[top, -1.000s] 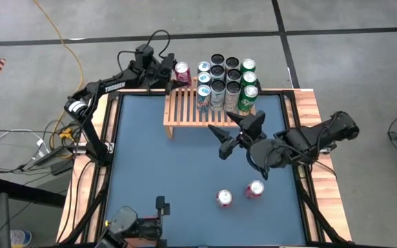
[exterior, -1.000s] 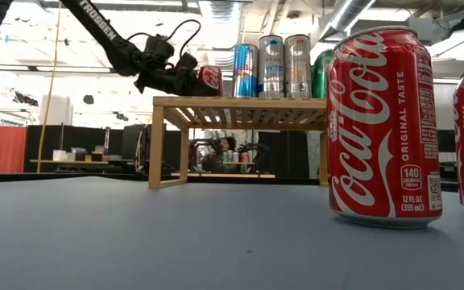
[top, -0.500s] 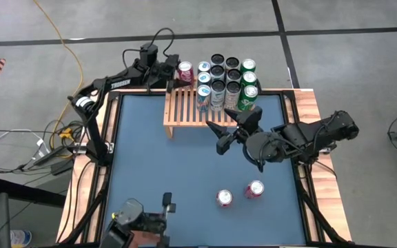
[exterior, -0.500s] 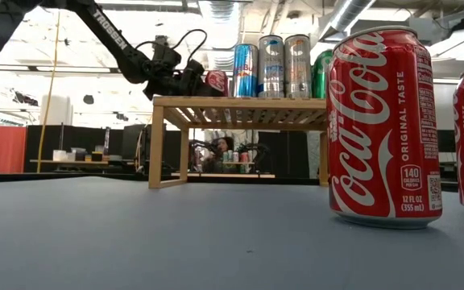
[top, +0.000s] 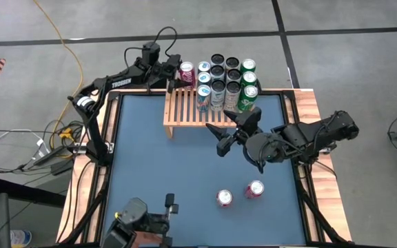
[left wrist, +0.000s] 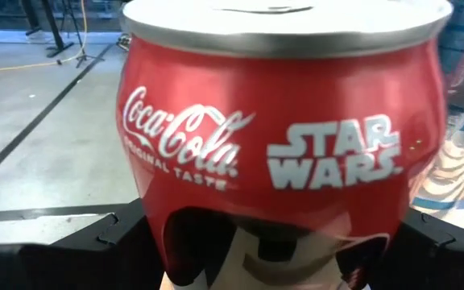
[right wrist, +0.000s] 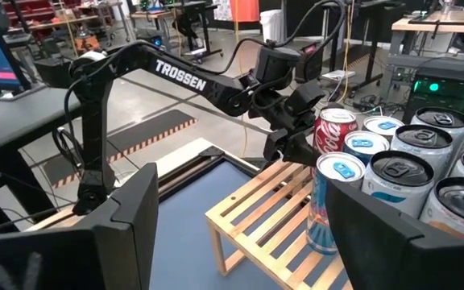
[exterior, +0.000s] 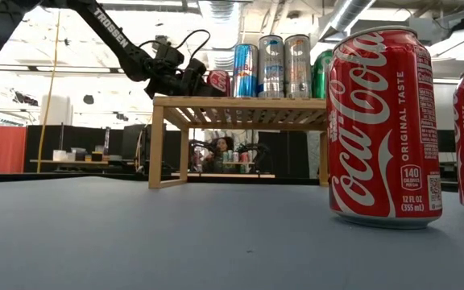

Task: Place canned beverage on shelf
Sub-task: Put the left red soda can on the shelf, then put the right red soda can on the shelf aligned with the other red soda can

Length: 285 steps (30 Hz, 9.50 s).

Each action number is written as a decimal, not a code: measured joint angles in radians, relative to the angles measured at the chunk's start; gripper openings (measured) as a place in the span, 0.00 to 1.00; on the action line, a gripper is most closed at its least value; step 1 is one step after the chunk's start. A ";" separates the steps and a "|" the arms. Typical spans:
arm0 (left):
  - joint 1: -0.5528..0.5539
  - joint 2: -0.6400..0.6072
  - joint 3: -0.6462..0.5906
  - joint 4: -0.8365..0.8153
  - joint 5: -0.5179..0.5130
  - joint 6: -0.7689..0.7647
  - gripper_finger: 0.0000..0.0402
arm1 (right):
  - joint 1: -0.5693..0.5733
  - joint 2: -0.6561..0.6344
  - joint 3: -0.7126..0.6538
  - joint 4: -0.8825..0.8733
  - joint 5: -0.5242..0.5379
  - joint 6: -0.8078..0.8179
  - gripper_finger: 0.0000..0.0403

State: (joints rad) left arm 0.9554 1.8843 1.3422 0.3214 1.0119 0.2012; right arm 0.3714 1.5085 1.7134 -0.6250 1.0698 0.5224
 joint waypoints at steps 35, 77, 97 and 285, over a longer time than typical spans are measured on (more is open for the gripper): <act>0.006 -0.065 -0.001 -0.171 -0.102 0.108 0.90 | -0.008 0.000 0.000 -0.030 -0.088 -0.026 0.69; -0.188 -0.669 -0.001 -0.863 -0.186 0.122 0.90 | 0.364 0.038 -0.180 -0.925 -0.599 1.305 0.69; -0.241 -0.656 -0.001 -0.981 -0.228 0.110 0.90 | 0.357 0.191 -0.197 -0.899 -0.838 1.553 0.69; -0.733 -0.325 -0.001 -0.408 0.406 -0.433 0.89 | -0.105 0.252 0.260 -0.137 -0.921 -0.977 0.37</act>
State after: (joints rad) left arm 0.2226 1.5589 1.3411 -0.0866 1.4174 -0.2313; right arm 0.2665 1.7606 1.9738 -0.7622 0.1493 -0.4542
